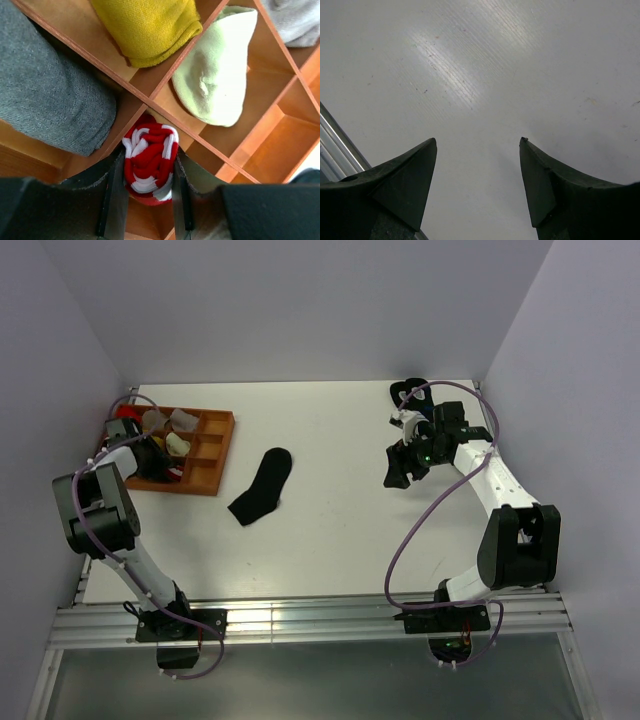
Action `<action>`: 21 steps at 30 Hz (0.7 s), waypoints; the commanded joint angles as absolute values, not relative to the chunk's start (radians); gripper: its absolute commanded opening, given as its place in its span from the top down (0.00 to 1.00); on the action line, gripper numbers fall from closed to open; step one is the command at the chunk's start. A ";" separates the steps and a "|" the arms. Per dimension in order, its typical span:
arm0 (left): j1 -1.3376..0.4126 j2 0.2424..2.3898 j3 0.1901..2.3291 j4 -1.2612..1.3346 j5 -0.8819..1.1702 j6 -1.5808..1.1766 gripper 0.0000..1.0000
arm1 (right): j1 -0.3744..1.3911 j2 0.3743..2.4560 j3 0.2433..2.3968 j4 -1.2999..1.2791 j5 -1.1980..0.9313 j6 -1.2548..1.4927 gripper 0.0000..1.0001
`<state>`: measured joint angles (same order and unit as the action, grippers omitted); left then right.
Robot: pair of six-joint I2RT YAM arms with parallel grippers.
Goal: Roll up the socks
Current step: Place the sock in the storage box.
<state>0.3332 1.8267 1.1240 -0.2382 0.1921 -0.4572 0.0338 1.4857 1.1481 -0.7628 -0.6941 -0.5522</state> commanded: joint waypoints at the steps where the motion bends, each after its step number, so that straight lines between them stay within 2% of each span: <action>1: 0.322 1.896 1.141 -0.357 0.025 -0.439 1.00 | 0.028 1.462 1.149 -0.739 -0.706 -0.564 0.26; 17: 0.218 2.016 1.244 -0.436 -0.244 -0.557 1.00 | 0.026 1.473 1.129 -0.724 -0.687 -0.566 0.27; 21: 0.215 1.996 1.233 -0.420 -0.239 -0.554 0.90 | 0.028 1.473 1.126 -0.723 -0.689 -0.565 0.27</action>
<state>0.2054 1.9198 1.2720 -0.4038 -0.1486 -0.5404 0.0338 1.4857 1.1366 -0.7525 -0.6910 -0.5526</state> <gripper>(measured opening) 0.370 0.732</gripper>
